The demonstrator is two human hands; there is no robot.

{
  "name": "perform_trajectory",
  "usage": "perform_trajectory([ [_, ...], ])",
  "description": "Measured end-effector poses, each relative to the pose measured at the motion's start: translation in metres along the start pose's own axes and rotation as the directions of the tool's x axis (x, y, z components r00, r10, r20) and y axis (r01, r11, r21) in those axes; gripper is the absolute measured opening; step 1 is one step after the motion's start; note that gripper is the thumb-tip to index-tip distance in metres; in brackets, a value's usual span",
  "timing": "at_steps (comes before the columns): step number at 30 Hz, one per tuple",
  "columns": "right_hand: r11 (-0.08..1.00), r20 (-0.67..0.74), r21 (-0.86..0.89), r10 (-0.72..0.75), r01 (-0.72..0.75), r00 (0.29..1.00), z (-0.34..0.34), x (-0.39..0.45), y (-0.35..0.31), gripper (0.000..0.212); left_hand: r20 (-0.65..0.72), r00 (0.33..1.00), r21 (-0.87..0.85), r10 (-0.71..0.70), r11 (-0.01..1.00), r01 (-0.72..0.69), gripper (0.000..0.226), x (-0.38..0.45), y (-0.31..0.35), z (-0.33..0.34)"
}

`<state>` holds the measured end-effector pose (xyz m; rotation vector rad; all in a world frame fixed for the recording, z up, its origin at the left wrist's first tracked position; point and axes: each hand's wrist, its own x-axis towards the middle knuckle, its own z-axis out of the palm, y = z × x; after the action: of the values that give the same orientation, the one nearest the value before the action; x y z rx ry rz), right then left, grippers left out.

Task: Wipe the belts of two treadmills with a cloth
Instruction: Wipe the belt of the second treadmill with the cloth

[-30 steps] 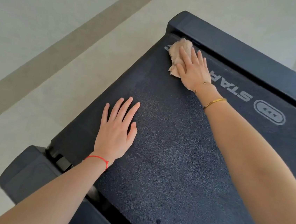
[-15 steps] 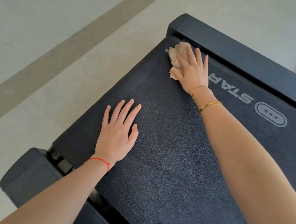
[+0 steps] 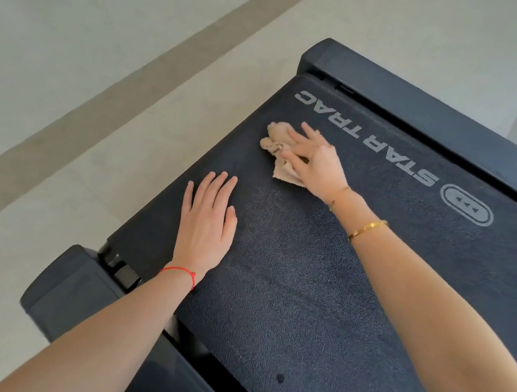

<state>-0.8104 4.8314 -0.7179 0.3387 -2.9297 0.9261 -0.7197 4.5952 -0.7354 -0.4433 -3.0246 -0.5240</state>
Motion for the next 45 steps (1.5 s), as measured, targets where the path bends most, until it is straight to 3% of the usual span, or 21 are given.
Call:
perform_trajectory([
  [5,0.999,-0.056,0.03,-0.038,0.04,0.998,0.026,-0.05,-0.049,0.022,-0.109,0.994,-0.027,-0.019,0.999,0.017,0.045,-0.023,-0.025,-0.018],
  [10,0.945,-0.243,0.29,0.223,-0.149,0.944,0.027,-0.069,-0.076,0.024,-0.079,0.995,-0.062,-0.059,0.997,0.054,0.043,-0.04,-0.035,-0.03],
  [14,0.852,-0.343,0.504,0.352,-0.146,0.871,0.001,-0.076,-0.083,0.02,-0.003,1.0,-0.076,-0.001,0.997,0.001,0.045,-0.042,-0.023,-0.033],
  [17,0.822,-0.39,0.55,0.409,-0.148,0.825,-0.027,-0.082,-0.086,0.035,0.02,0.999,-0.082,0.031,0.996,-0.029,0.044,-0.037,-0.006,-0.036],
  [23,0.893,-0.596,0.437,0.377,-0.107,0.709,-0.079,-0.106,-0.073,0.046,0.031,0.996,-0.069,0.084,0.994,-0.082,0.043,-0.027,0.019,-0.04],
  [26,0.965,-0.649,0.246,0.236,-0.095,0.723,-0.082,-0.12,-0.068,0.04,0.046,0.993,-0.048,0.11,0.993,-0.107,0.044,-0.024,0.026,-0.039],
  [28,0.99,-0.553,0.141,0.085,-0.007,0.829,-0.069,-0.13,-0.074,0.034,0.07,0.991,-0.038,0.11,0.993,-0.108,0.045,-0.024,0.026,-0.036],
  [30,0.997,-0.364,0.01,-0.068,0.077,0.929,-0.044,-0.143,-0.071,0.011,0.094,0.99,-0.034,0.107,0.994,-0.104,0.045,-0.028,0.024,-0.031],
  [31,0.992,-0.241,-0.096,-0.098,0.077,0.965,-0.031,-0.149,-0.065,0.015,0.105,0.989,-0.032,0.107,0.994,-0.105,0.045,-0.031,0.023,-0.029],
  [32,0.984,-0.095,-0.17,-0.066,0.049,0.993,-0.018,-0.156,-0.057,0.035,0.114,0.987,-0.028,0.109,0.994,-0.107,0.046,-0.033,0.021,-0.026],
  [34,0.973,0.083,-0.231,0.033,-0.013,0.996,-0.003,-0.162,-0.043,0.056,0.122,0.986,-0.022,0.111,0.994,-0.109,0.046,-0.037,0.016,-0.02],
  [40,0.898,0.206,-0.433,0.01,0.082,0.979,0.003,-0.144,-0.016,0.07,0.114,0.987,0.03,0.113,0.993,-0.118,0.051,-0.039,0.006,-0.006],
  [45,0.855,0.124,-0.503,0.214,-0.124,0.969,0.002,-0.094,0.0,0.064,0.137,0.986,0.108,0.097,0.988,-0.113,0.054,-0.039,0.002,0.005],
])
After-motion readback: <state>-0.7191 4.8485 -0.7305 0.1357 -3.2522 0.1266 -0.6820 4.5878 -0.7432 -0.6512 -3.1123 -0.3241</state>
